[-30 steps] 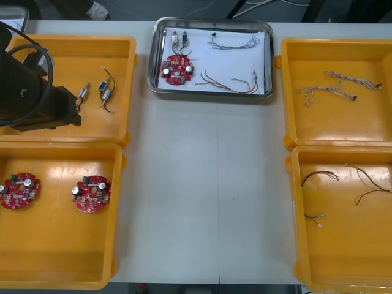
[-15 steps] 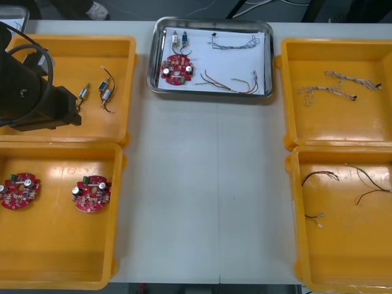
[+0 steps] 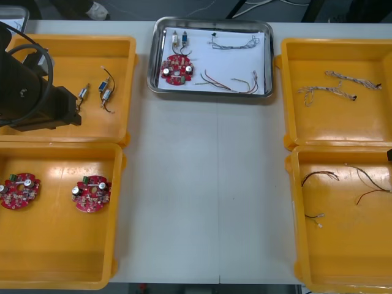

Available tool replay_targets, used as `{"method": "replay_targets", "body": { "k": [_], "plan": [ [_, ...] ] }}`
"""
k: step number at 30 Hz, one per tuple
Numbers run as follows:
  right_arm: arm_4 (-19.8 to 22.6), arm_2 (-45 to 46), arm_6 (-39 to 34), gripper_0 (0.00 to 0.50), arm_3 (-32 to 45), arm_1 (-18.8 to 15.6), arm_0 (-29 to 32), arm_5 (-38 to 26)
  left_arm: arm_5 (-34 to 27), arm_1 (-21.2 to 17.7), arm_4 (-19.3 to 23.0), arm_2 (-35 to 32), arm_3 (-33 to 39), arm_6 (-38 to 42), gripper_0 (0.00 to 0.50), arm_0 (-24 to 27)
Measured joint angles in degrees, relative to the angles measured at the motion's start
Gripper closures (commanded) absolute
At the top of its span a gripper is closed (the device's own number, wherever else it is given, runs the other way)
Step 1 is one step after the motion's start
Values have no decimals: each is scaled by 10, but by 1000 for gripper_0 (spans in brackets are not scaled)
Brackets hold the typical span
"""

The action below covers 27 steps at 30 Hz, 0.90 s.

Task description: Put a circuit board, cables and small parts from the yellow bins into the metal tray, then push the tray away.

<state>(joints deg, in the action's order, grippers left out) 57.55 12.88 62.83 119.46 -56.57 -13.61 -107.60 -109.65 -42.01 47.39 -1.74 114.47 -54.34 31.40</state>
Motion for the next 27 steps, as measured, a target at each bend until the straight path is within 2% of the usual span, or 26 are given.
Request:
{"method": "replay_targets", "body": {
  "k": [27],
  "plan": [
    [-2, 0, 0, 0, 0, 2, 0, 0, 0, 0, 0, 0, 0, 0, 0, 0]
  ]
}}
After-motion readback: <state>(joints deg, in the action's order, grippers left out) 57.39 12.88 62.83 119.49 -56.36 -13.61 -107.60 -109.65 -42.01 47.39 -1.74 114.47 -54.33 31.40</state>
